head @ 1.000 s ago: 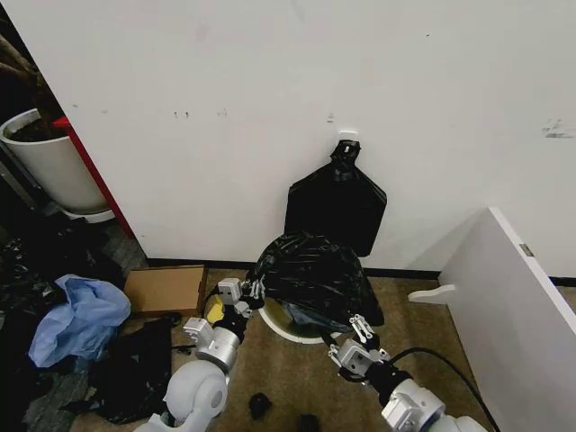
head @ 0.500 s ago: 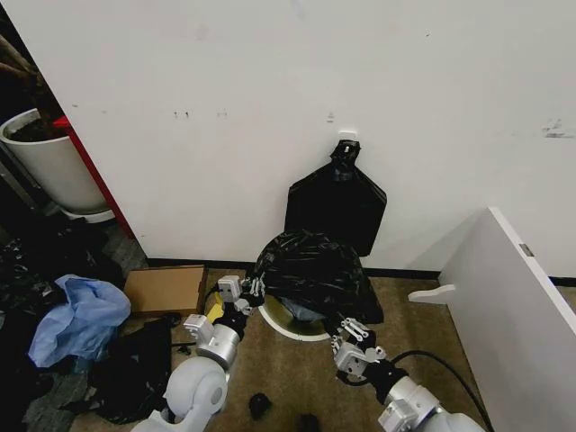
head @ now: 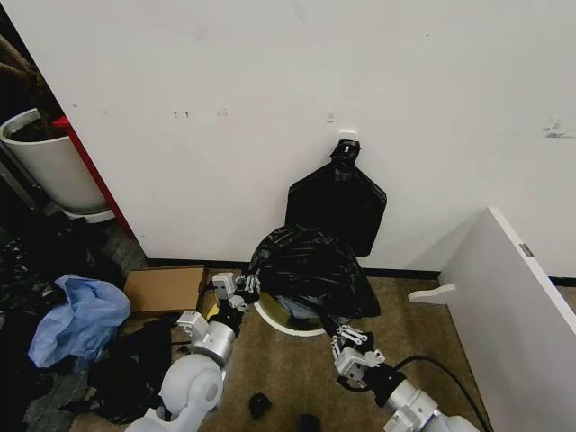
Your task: Place the garbage bag over the trash bin.
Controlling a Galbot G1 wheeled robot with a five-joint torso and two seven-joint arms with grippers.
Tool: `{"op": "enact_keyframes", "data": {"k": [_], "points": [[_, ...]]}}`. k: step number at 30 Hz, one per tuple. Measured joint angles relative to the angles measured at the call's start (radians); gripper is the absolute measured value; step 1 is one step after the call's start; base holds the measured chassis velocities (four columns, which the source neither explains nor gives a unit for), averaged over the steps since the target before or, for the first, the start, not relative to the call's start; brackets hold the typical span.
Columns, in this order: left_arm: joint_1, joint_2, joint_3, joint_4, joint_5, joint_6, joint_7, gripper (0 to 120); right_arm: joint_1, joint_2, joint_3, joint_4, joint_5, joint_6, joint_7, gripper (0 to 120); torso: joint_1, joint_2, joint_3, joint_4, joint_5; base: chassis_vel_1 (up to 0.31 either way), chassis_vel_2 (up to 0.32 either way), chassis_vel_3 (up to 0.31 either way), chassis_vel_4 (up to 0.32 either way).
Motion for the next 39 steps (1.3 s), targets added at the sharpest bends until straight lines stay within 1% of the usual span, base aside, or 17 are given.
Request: {"op": "enact_keyframes", "data": {"k": [2,3,5,7,10,14,17,20,21,27,30,32,34,35,36,37,39], "points": [[-0.003,0.0,-0.001,-0.001,-0.01,0.001,-0.006,5,-0.003,0.005,0.001,-0.011,0.052,0.073,-0.062,0,0.0,0.0,0.0,0.0,0.0,0.0,0.0,0.0,0.0],[-0.004,0.0,-0.001,-0.002,-0.019,0.001,-0.011,5,-0.008,0.008,0.002,-0.019,0.107,0.135,-0.134,0,0.0,0.0,0.0,0.0,0.0,0.0,0.0,0.0,0.0],[-0.004,-0.003,-0.001,-0.007,-0.037,0.005,-0.019,5,-0.021,0.012,0.003,-0.03,0.155,0.199,-0.223,0,0.0,0.0,0.0,0.0,0.0,0.0,0.0,0.0,0.0],[-0.003,-0.007,-0.001,-0.017,-0.061,0.012,-0.027,5,-0.028,0.02,0.006,-0.051,0.153,0.231,-0.267,0,0.0,0.0,0.0,-0.0001,0.0,0.0,0.0,0.0,0.0],[0.0,-0.011,-0.002,-0.031,-0.089,0.024,-0.041,5,-0.03,0.028,0.008,-0.075,0.126,0.246,-0.28,0,0.0,0.0,0.0,-0.0001,-0.0001,0.0,0.0,0.0,0.0],[0.016,-0.01,-0.013,-0.09,-0.157,0.079,-0.09,5,-0.004,0.056,0.021,-0.155,-0.035,0.246,-0.211,0,0.0,0.0,0.0,-0.0002,0.0,0.0,0.0,0.0,0.0],[0.024,-0.006,-0.018,-0.107,-0.16,0.092,-0.099,5,0.017,0.065,0.029,-0.186,-0.084,0.234,-0.17,0,0.0,0.0,0.0,-0.0001,0.0001,0.0,0.0,0.0,0.0],[0.037,0.008,-0.025,-0.135,-0.163,0.109,-0.122,5,0.085,0.085,0.046,-0.274,-0.172,0.211,-0.077,0,0.0,0.0,0.0,0.0,0.0001,0.0,0.0,0.0,0.0],[0.037,0.008,-0.025,-0.135,-0.163,0.109,-0.122,5,0.085,0.085,0.046,-0.274,-0.172,0.211,-0.077,0,0.0,0.0,0.0,0.0,0.0001,0.0,0.0,0.0,0.0],[0.04,0.016,-0.037,-0.175,-0.206,0.155,-0.18,5,0.191,0.129,0.056,-0.46,-0.275,0.232,0.039,0,0.0,0.0,0.0,0.0,0.0002,0.0,0.0,0.0,0.0],[0.038,0.017,-0.04,-0.178,-0.214,0.156,-0.186,5,0.203,0.13,0.06,-0.499,-0.277,0.245,0.042,0,0.0,0.0,0.0,-0.0001,0.0001,0.0,0.0,0.0,0.0],[0.036,0.015,-0.039,-0.178,-0.223,0.156,-0.19,5,0.206,0.127,0.056,-0.521,-0.251,0.256,0.022,5,0.0,0.0,0.0,0.0001,-0.0002,0.0,0.0,0.0,0.0],[0.032,0.014,-0.037,-0.177,-0.227,0.155,-0.19,5,0.204,0.116,0.042,-0.537,-0.178,0.266,-0.023,12,0.0,0.0,0.0,0.0001,0.0004,0.0,0.0,0.0,0.0],[0.032,0.014,-0.037,-0.177,-0.227,0.155,-0.19,5,0.204,0.116,0.042,-0.537,-0.178,0.266,-0.023,12,0.0,0.0,0.0,0.0001,0.0004,0.0,0.0,0.0,0.0],[0.029,0.013,-0.033,-0.171,-0.227,0.15,-0.189,5,0.201,0.108,0.033,-0.544,-0.11,0.273,-0.043,19,0.0,0.0,0.0,-0.0002,0.0,0.0,0.0,0.0,0.0],[0.027,0.013,-0.03,-0.165,-0.226,0.145,-0.186,5,0.198,0.104,0.029,-0.544,-0.069,0.274,-0.053,20,0.0,0.0,0.0,-0.0001,0.0,0.0,0.0,0.0,0.0],[0.018,0.013,-0.017,-0.132,-0.21,0.12,-0.173,5,0.18,0.081,0.02,-0.518,0.099,0.274,-0.093,30,0.0,0.0,0.0,-0.0002,0.0004,0.0,0.0,0.0,0.0]]}}
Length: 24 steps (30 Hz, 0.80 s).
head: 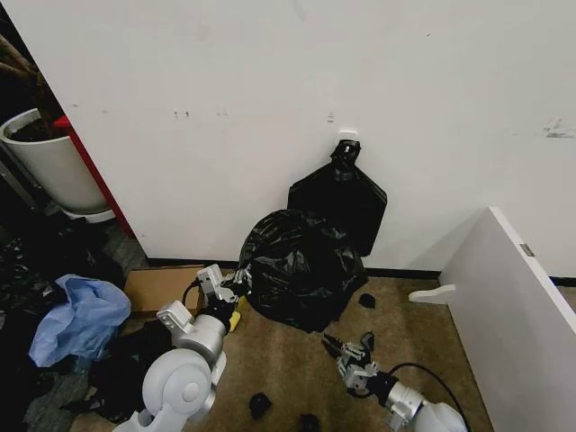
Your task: Place the garbage bag over the trash bin.
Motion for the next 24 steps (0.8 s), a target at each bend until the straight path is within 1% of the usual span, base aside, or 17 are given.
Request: {"op": "enact_keyframes", "data": {"k": [2,3,4,5,7,9,10,12,13,14,15,17,18,19,20,21,24], "points": [[-0.008,0.001,0.014,0.039,0.036,-0.027,0.019,5,-0.019,-0.025,0.003,0.044,0.139,0.003,-0.06,37,0.0,0.0,0.0,0.0001,-0.0006,0.0,0.0,0.0,0.0],[-0.016,0.003,0.026,0.08,0.084,-0.06,0.041,5,-0.035,-0.044,0.009,0.082,0.245,0.016,-0.114,43,0.0,0.0,0.0,0.0001,-0.0004,0.0,0.0,0.0,0.0],[-0.016,0.003,0.026,0.08,0.084,-0.06,0.041,5,-0.035,-0.044,0.009,0.082,0.245,0.016,-0.114,43,0.0,0.0,0.0,0.0001,-0.0004,0.0,0.0,0.0,0.0],[-0.019,0.004,0.031,0.106,0.116,-0.083,0.056,5,-0.047,-0.057,0.015,0.115,0.322,0.025,-0.154,47,0.0,0.0,0.0,-0.0001,-0.0005,0.0,0.0,0.0,0.0],[-0.02,0.005,0.036,0.135,0.158,-0.113,0.076,5,-0.059,-0.074,0.017,0.171,0.416,0.031,-0.192,54,0.0,0.0,0.0,-0.0001,-0.0006,0.0,0.0,0.0,0.0],[-0.017,0.004,0.038,0.162,0.197,-0.144,0.094,5,-0.078,-0.095,0.014,0.256,0.523,0.027,-0.217,60,0.0,0.0,0.0,0.0005,-0.0003,0.0,0.0,0.0,0.0],[-0.017,0.0,0.046,0.175,0.22,-0.16,0.109,5,-0.091,-0.102,0.011,0.324,0.581,0.015,-0.226,69,0.0,0.0,0.0,0.0005,-0.0006,0.0,0.0,0.0,0.0],[-0.017,-0.005,0.052,0.192,0.249,-0.173,0.122,5,-0.1,-0.106,0.008,0.39,0.623,-0.018,-0.226,76,0.0,0.0,0.0,-0.0001,-0.0006,0.0,0.0,0.0,0.0],[-0.017,-0.005,0.052,0.192,0.249,-0.173,0.122,5,-0.1,-0.106,0.008,0.39,0.623,-0.018,-0.226,76,0.0,0.0,0.0,-0.0001,-0.0006,0.0,0.0,0.0,0.0],[-0.018,-0.009,0.054,0.198,0.265,-0.18,0.127,5,-0.1,-0.106,0.006,0.421,0.643,-0.039,-0.222,81,0.0,0.0,0.0,0.0,-0.0003,0.0,0.0,0.0,0.0],[-0.019,-0.011,0.055,0.202,0.275,-0.185,0.131,5,-0.1,-0.106,0.004,0.438,0.654,-0.053,-0.217,82,0.0,0.0,0.0,0.0002,-0.0001,0.0,0.0,0.0,0.0],[-0.021,-0.018,0.059,0.214,0.302,-0.197,0.14,5,-0.099,-0.106,-0.002,0.478,0.673,-0.099,-0.198,93,0.0,0.0,0.0,0.0002,-0.0006,0.0,0.0,0.0,0.0],[-0.021,-0.02,0.061,0.217,0.309,-0.201,0.143,5,-0.098,-0.106,-0.005,0.489,0.674,-0.115,-0.187,95,0.0,0.0,0.0,0.0001,-0.0005,0.0,0.0,0.0,0.0],[-0.021,-0.02,0.062,0.219,0.313,-0.204,0.147,5,-0.097,-0.106,-0.008,0.497,0.674,-0.131,-0.172,97,0.0,0.0,0.0,0.0002,-0.0004,0.0,0.0,0.0,0.0],[-0.02,-0.021,0.062,0.221,0.318,-0.209,0.152,5,-0.095,-0.105,-0.016,0.508,0.672,-0.157,-0.144,92,0.0,0.0,0.0,0.0001,-0.0005,0.0,0.0,0.0,0.0],[-0.02,-0.021,0.062,0.221,0.318,-0.209,0.152,5,-0.095,-0.105,-0.016,0.508,0.672,-0.157,-0.144,92,0.0,0.0,0.0,0.0001,-0.0005,0.0,0.0,0.0,0.0],[-0.017,-0.02,0.06,0.221,0.321,-0.216,0.157,5,-0.089,-0.1,-0.029,0.52,0.659,-0.218,-0.081,82,0.0,0.0,0.0,0.0002,-0.0005,0.0,0.0,0.0,0.0]]}}
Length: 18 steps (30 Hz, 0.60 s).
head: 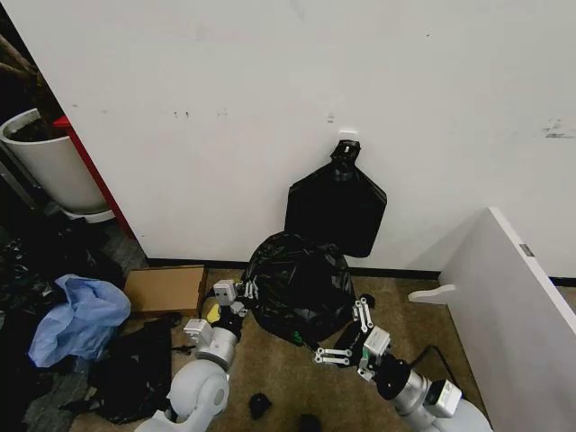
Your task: Place the garbage bag over the trash bin.
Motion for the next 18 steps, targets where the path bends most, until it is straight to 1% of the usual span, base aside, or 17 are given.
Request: {"op": "enact_keyframes", "data": {"k": [1,2,3,4,5,8,10,12,14,15,16,17,18], "points": [[0.001,0.001,-0.001,0.0,0.0,-0.001,0.001,5,0.001,0.001,-0.004,0.002,-0.004,-0.013,0.017,81,0.0,0.0,0.0,0.0,-0.0001,0.0,0.0,0.0,0.0],[0.005,0.004,-0.002,-0.001,0.001,-0.003,0.003,5,0.008,0.005,-0.021,0.012,-0.013,-0.064,0.078,72,0.0,0.0,0.0,0.0,0.0001,0.0,0.0,0.0,0.0],[0.006,0.006,-0.002,-0.001,0.002,-0.004,0.005,5,0.01,0.006,-0.027,0.017,-0.015,-0.084,0.102,71,0.0,0.0,0.0,0.0,0.0002,0.0,0.0,0.0,0.0],[0.007,0.007,-0.003,-0.002,0.004,-0.007,0.008,5,0.016,0.007,-0.039,0.029,-0.022,-0.135,0.163,64,0.0,0.0,0.0,0.0001,0.0001,0.0,0.0,0.0,0.0],[0.007,0.007,-0.003,-0.002,0.004,-0.007,0.008,5,0.016,0.007,-0.039,0.029,-0.022,-0.135,0.163,64,0.0,0.0,0.0,0.0001,0.0001,0.0,0.0,0.0,0.0],[0.0,0.003,-0.013,-0.005,-0.002,-0.009,0.006,5,0.017,0.007,-0.047,0.042,-0.047,-0.214,0.247,52,0.0,0.0,0.0,0.0,0.0,0.0,0.0,0.0,0.0],[-0.014,-0.001,-0.031,-0.005,-0.029,-0.006,-0.012,5,0.007,0.006,-0.042,0.037,-0.062,-0.208,0.253,43,0.0,0.0,0.0,0.0,0.0,0.0,0.0,0.0,0.0],[-0.029,-0.003,-0.05,-0.004,-0.066,0.002,-0.027,5,-0.005,0.006,-0.041,0.026,-0.064,-0.177,0.249,36,0.0,0.0,0.0,-0.0001,0.0001,0.0,0.0,0.0,0.0],[-0.033,-0.003,-0.054,-0.004,-0.076,0.003,-0.03,5,-0.006,0.007,-0.041,0.02,-0.063,-0.161,0.239,38,0.0,0.0,0.0,-0.0001,0.0,0.0,0.0,0.0,0.0],[-0.035,-0.001,-0.056,-0.003,-0.081,0.003,-0.03,5,-0.005,0.008,-0.041,0.017,-0.061,-0.15,0.228,43,0.0,0.0,0.0,-0.0001,0.0001,0.0,0.0,0.0,0.0],[-0.034,0.003,-0.056,-0.001,-0.081,0.0,-0.028,5,-0.003,0.009,-0.042,0.017,-0.056,-0.142,0.216,45,0.0,0.0,0.0,-0.0001,0.0001,0.0,0.0,0.0,0.0],[-0.028,0.01,-0.051,0.0,-0.065,-0.008,-0.017,5,0.006,0.009,-0.048,0.026,-0.033,-0.143,0.197,53,0.0,0.0,0.0,-0.0001,0.0001,0.0,0.0,0.0,0.0],[-0.022,0.013,-0.044,0.0,-0.047,-0.015,-0.01,5,0.014,0.009,-0.054,0.04,-0.014,-0.154,0.193,56,0.0,0.0,0.0,-0.0001,0.0001,0.0,0.0,0.0,0.0]]}}
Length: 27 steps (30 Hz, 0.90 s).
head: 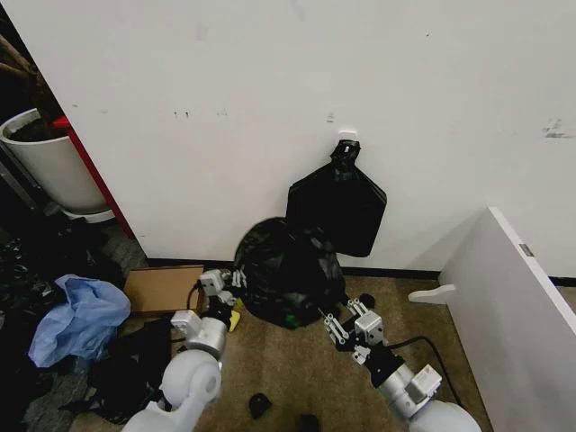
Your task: Place the garbage bag over the trash bin.
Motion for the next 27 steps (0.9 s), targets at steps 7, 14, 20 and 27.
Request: {"op": "enact_keyframes", "data": {"k": [7,14,20,27], "points": [[0.031,-0.012,0.042,0.006,0.17,-0.091,0.053,5,0.059,-0.003,-0.056,0.105,0.124,-0.252,0.132,52,0.0,0.0,0.0,0.0002,0.0,0.0,0.0,0.0,0.0],[0.024,-0.026,0.067,0.047,0.283,-0.188,0.096,5,0.126,-0.001,-0.095,0.192,0.354,-0.564,0.432,27,0.0,0.0,0.0,0.0,-0.0001,0.0,0.0,0.0,0.0],[0.022,-0.034,0.1,0.073,0.312,-0.221,0.127,5,0.232,0.015,-0.121,0.164,0.49,-0.669,0.573,8,0.0,0.0,0.0,0.0002,0.0001,0.0,0.0,0.0,0.0],[0.01,-0.05,0.13,0.118,0.37,-0.265,0.149,5,0.363,0.041,-0.14,0.094,0.688,-0.768,0.709,0,0.0,0.0,0.0,0.0002,-0.0001,0.0,0.0,0.0,0.0]]}}
